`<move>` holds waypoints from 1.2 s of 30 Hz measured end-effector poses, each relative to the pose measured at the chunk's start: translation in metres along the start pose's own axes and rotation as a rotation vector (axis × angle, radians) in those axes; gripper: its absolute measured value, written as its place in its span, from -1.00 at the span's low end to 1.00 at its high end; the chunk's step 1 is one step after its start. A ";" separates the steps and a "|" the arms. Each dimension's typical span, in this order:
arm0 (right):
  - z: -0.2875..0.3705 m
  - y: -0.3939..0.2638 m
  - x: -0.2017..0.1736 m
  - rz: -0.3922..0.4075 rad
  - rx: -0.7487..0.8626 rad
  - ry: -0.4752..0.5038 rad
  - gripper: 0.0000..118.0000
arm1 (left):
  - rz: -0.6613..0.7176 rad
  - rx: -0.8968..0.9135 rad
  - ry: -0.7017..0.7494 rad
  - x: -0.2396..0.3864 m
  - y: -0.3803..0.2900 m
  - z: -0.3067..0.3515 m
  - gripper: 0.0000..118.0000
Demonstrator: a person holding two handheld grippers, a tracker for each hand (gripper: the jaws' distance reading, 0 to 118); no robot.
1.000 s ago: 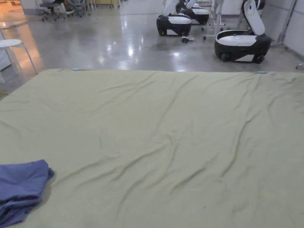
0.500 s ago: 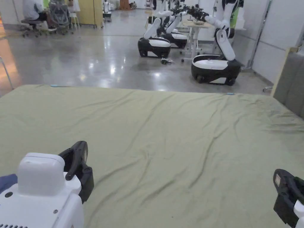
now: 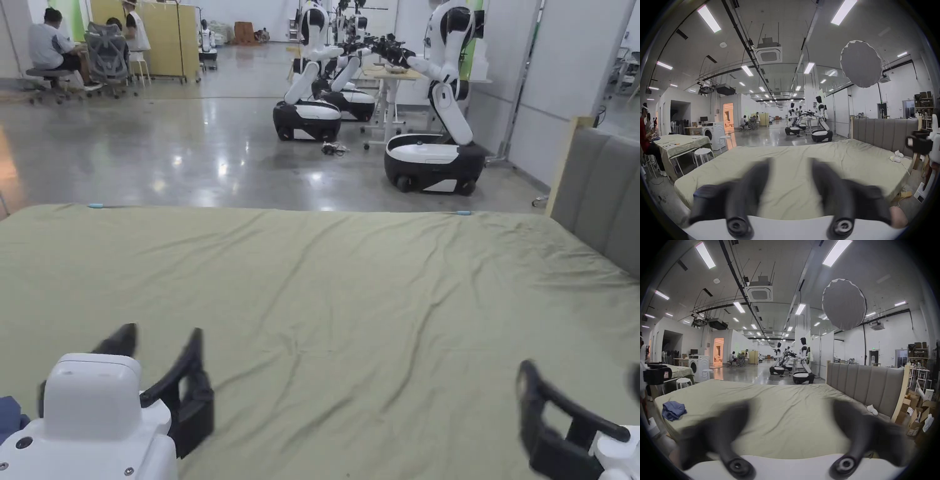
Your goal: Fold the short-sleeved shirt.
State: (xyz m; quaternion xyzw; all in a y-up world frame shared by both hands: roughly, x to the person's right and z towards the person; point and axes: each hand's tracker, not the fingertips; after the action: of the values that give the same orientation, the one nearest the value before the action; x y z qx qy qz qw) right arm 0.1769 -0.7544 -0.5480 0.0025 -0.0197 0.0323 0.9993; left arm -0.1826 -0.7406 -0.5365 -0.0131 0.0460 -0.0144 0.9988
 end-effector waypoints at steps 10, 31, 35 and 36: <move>0.006 0.006 -0.012 0.014 0.049 0.046 1.00 | 0.052 -0.084 -0.142 0.003 -0.002 -0.004 0.99; 0.004 -0.001 -0.011 0.006 -0.011 0.052 1.00 | -0.080 0.017 -0.018 0.016 0.009 0.011 0.99; 0.004 -0.001 -0.009 -0.014 -0.030 0.077 1.00 | -0.104 -0.014 0.038 0.023 0.015 0.014 0.99; 0.004 0.000 -0.009 -0.016 -0.035 0.080 1.00 | -0.115 -0.018 0.046 0.025 0.016 0.015 0.99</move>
State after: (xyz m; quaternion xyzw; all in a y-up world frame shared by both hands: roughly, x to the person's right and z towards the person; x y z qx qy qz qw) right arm 0.1682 -0.7554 -0.5440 -0.0162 0.0198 0.0238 0.9994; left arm -0.1561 -0.7248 -0.5245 -0.0243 0.0684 -0.0715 0.9948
